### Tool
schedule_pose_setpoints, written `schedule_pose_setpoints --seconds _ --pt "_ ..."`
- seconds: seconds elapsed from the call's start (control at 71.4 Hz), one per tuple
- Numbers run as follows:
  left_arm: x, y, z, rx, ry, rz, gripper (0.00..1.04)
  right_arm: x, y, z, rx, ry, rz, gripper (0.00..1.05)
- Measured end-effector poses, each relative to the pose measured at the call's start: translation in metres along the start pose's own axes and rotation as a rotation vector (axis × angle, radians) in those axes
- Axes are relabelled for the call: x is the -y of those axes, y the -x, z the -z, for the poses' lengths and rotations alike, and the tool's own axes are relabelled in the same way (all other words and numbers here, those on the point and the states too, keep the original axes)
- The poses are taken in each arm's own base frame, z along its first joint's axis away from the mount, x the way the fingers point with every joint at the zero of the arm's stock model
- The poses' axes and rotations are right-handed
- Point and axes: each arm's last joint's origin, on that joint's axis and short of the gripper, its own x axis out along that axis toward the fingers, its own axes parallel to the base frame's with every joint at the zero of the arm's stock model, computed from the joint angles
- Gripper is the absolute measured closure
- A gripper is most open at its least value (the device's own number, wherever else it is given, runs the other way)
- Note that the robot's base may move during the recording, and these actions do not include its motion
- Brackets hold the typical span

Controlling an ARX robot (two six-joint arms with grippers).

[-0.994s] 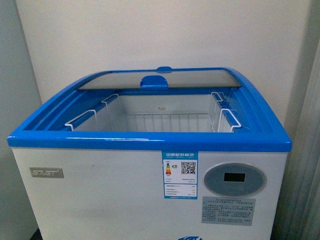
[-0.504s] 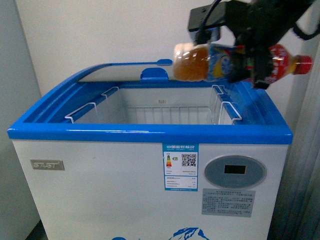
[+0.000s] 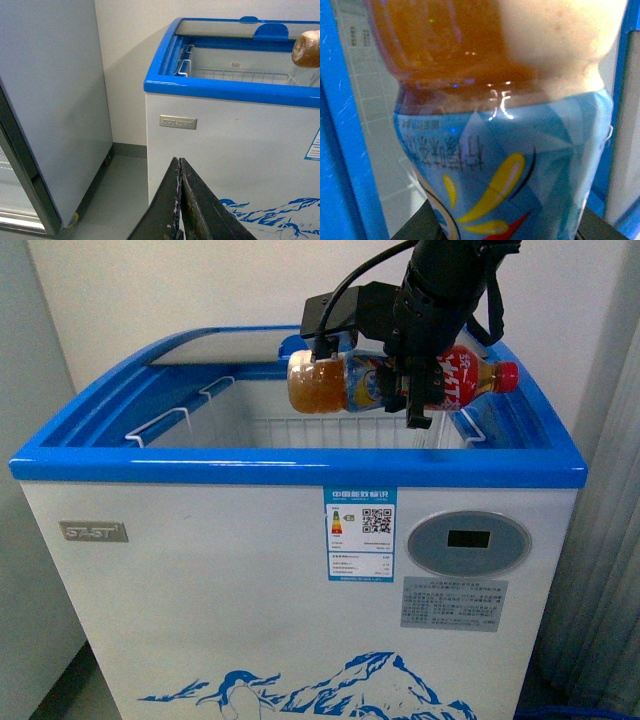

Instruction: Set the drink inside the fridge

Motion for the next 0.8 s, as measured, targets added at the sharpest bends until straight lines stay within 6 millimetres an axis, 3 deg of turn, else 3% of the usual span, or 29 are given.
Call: schedule_pose_setpoints --seconds 0.14,0.182,0.322,0.378,0.476,0.532,0.672,0.798 --pt "0.000 0.003 0.000 0.000 0.000 0.000 1.02 -0.007 -0.010 -0.003 0.009 -0.014 0.011 0.68" --pt "0.000 0.004 0.000 0.001 0.000 0.000 1.02 -0.011 -0.011 -0.005 0.014 -0.018 -0.002 0.56" --pt "0.000 0.011 0.004 -0.032 0.000 0.000 1.02 -0.023 -0.012 -0.007 0.029 -0.028 -0.037 0.35" --pt "0.000 0.015 0.003 -0.011 0.000 0.000 1.02 -0.022 -0.003 -0.008 0.047 -0.044 -0.024 0.23" --pt "0.000 0.016 0.003 -0.005 0.000 0.000 1.02 -0.014 0.025 -0.009 0.103 -0.096 0.015 0.06" --pt "0.000 0.016 0.003 -0.004 0.000 0.000 1.02 -0.006 0.052 -0.007 0.153 -0.175 0.057 0.08" --pt "0.000 0.016 0.003 -0.005 0.000 0.000 1.02 -0.006 0.096 0.008 0.186 -0.375 0.113 0.08" --pt "0.000 0.016 0.003 -0.005 0.000 0.000 1.02 -0.009 0.147 0.046 0.131 -0.683 0.175 0.08"
